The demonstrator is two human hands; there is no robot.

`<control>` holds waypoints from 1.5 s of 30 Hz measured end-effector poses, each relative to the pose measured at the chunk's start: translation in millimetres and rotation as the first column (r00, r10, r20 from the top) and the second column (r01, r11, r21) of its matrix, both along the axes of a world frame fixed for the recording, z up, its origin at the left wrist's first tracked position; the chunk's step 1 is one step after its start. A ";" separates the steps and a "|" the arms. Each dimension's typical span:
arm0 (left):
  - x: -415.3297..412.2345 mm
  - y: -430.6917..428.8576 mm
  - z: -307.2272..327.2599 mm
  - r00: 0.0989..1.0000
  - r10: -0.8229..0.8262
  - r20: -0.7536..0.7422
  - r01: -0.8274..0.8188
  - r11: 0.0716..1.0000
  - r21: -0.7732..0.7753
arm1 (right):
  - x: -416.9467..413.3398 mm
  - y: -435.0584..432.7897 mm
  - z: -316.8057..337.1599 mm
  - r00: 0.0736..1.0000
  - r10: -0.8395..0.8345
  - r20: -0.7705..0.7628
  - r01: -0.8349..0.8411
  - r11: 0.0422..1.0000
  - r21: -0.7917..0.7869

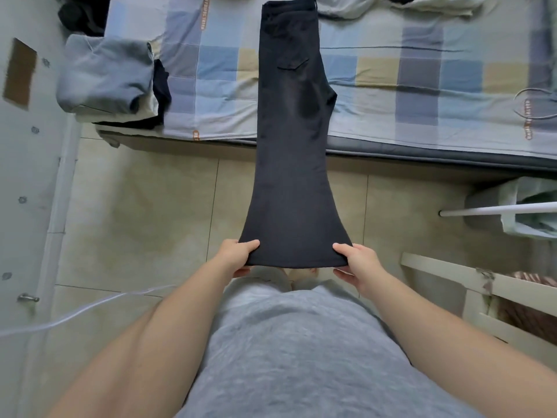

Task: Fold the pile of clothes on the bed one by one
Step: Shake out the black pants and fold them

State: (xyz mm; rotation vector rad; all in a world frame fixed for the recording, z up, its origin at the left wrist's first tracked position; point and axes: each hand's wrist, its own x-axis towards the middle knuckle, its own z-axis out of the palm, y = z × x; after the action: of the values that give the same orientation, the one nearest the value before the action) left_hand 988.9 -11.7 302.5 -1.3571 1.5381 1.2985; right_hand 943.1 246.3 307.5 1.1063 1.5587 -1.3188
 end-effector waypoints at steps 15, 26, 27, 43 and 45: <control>-177.6 -39.7 30.0 0.808 0.567 -0.160 -0.522 0.815 0.254 | -204.2 -60.9 45.2 0.959 -0.194 -0.209 0.165 0.976 -0.145; -450.6 -134.4 25.0 0.830 0.531 -0.171 -0.445 0.815 0.371 | -462.8 -145.9 37.4 0.930 -0.267 -0.251 0.242 0.962 -0.123; -473.1 -140.7 20.1 0.836 0.521 -0.171 -0.434 0.820 0.374 | -483.9 -151.0 33.0 0.930 -0.262 -0.256 0.241 0.964 -0.113; -721.9 -172.7 -191.2 0.886 0.361 -0.291 -0.263 0.908 0.325 | -732.4 -195.8 -189.2 0.955 -0.150 -0.255 0.112 0.981 -0.157; -726.7 -167.5 -214.0 0.888 0.302 -0.346 -0.192 0.929 0.317 | -733.7 -194.8 -212.8 0.964 -0.099 -0.245 0.048 0.977 -0.206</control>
State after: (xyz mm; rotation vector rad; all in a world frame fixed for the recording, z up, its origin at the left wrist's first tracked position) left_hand 262.1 -179.2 88.5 -1.1912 1.3884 1.9655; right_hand 209.4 51.4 94.7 0.9048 1.5365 -1.6826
